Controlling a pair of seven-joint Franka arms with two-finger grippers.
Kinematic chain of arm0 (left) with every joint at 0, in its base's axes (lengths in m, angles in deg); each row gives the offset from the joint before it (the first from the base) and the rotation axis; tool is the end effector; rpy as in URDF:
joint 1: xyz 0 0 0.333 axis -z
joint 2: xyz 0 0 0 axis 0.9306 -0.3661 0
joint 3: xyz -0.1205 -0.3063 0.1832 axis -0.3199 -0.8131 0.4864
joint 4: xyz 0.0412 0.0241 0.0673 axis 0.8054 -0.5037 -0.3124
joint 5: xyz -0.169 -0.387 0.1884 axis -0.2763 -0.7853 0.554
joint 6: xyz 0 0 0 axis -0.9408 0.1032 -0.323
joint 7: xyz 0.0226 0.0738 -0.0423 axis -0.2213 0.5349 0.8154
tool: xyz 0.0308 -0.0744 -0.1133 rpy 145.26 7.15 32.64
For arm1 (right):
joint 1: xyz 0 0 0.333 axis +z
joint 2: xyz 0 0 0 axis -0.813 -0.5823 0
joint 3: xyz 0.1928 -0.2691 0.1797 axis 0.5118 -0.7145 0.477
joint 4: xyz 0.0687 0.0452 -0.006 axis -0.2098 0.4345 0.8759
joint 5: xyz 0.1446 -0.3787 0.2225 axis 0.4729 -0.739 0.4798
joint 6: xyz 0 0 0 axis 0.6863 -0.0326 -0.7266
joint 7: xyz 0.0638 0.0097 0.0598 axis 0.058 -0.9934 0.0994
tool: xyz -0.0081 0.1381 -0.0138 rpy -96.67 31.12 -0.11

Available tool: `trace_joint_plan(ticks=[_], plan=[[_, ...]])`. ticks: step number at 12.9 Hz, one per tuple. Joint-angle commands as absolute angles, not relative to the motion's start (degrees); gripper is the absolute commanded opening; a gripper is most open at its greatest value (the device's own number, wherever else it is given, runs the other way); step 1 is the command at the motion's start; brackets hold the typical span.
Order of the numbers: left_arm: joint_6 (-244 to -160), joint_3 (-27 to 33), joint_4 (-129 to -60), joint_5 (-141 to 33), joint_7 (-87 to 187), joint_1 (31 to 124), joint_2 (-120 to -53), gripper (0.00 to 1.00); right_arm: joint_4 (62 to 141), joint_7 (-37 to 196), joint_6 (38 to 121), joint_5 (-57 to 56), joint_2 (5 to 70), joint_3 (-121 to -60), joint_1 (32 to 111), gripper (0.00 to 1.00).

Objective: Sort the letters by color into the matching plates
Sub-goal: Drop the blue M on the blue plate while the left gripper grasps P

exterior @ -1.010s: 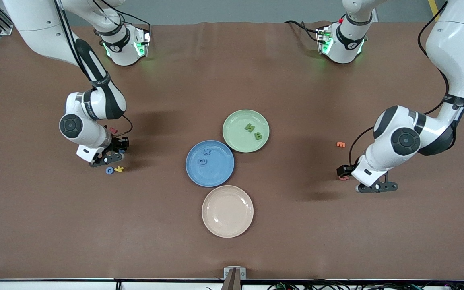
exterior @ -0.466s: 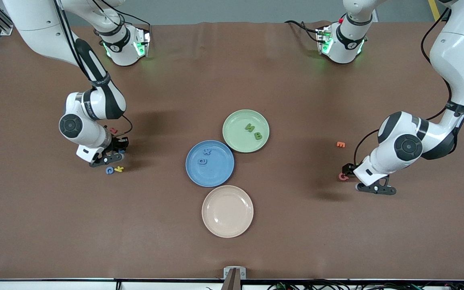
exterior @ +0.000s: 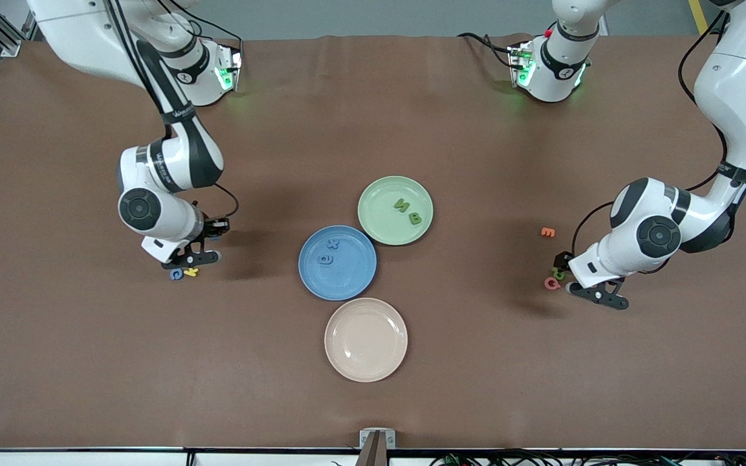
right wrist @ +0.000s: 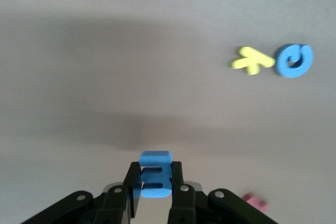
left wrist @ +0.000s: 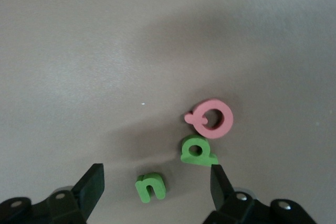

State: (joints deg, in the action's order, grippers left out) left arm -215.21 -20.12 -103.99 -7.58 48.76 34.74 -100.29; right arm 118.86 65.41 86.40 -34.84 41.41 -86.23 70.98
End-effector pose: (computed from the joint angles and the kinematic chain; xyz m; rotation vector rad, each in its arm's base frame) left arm 0.6906 -0.0457 0.1675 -3.0405 0.6180 0.0993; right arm 0.6084 0.1735 0.2302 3.0914 0.1362 -0.3790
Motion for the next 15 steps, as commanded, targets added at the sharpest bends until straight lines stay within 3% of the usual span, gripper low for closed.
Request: trace_joint_plan(ticks=[1,8,15], plan=[[-216.07,-20.89,-105.95,-6.28,47.02,33.9,-99.74,0.87,112.0,55.18,81.53,-29.49,40.16,-86.24,76.69,0.18],[-217.74,-21.07,-106.05,-6.11,46.58,35.65,-100.79,0.74,91.08,30.02,82.23,-23.15,23.39,-86.24,88.92,0.18],[-219.85,-20.63,-105.61,-3.47,46.58,35.3,-103.16,0.66,87.72,27.28,90.93,-23.23,18.01,-86.24,92.0,0.2]])
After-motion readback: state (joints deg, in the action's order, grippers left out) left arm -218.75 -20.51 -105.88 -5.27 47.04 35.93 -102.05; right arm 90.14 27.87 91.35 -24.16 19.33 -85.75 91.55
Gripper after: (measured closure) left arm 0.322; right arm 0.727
